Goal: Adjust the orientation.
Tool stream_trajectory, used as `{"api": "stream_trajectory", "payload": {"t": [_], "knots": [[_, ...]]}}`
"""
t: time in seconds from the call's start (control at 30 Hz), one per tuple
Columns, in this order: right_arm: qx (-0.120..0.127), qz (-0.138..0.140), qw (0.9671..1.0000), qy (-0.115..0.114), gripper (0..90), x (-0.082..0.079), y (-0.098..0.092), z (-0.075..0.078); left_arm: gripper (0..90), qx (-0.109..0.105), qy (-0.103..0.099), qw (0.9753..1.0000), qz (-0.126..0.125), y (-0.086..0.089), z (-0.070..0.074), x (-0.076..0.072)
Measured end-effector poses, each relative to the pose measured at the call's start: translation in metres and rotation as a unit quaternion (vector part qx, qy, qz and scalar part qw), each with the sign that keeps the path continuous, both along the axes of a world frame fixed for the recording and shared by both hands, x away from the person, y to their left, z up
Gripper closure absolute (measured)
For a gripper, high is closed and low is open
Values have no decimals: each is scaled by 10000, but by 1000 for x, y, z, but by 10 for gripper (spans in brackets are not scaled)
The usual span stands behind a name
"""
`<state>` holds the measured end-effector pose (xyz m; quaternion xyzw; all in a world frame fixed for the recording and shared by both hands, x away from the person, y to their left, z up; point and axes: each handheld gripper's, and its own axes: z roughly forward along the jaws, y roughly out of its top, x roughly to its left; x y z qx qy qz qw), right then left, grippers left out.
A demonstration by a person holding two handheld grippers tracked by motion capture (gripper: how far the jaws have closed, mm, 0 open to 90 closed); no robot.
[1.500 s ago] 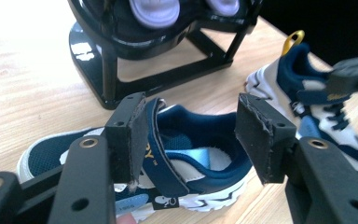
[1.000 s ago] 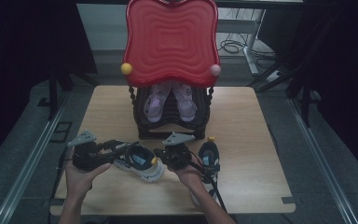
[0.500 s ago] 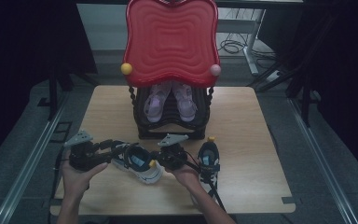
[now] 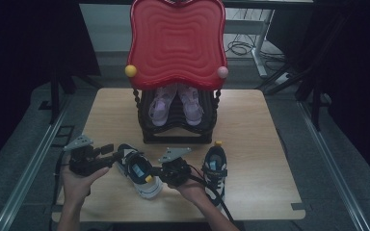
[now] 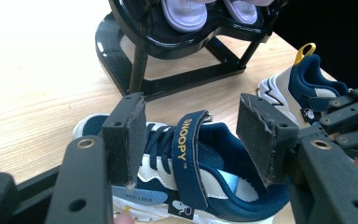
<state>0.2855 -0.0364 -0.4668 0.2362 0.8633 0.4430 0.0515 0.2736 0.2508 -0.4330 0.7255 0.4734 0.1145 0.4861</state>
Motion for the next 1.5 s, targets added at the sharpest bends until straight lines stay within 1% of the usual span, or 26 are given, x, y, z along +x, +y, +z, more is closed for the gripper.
{"api": "stream_trajectory", "payload": {"t": [0.2,0.43,0.73,1.03,1.23,1.5], "knots": [[57,112,9999,16,894,-9,4,-1,426,24,44,10000,13,0,-2,1],[52,217,9998,14,894,-17,9,-1,426,0,24,10000,71,5,-1,-1],[148,404,9991,47,894,-29,22,-3,427,-19,-9,9999,143,7,0,-2],[202,499,9985,30,894,-36,33,-4,426,-65,-38,9997,225,13,2,-4],[293,559,9980,60,895,-40,44,-6,426,-88,-46,9997,244,16,3,-5],[354,666,9971,47,895,-43,62,-8,425,-114,-40,9995,276,20,3,-5]]}}
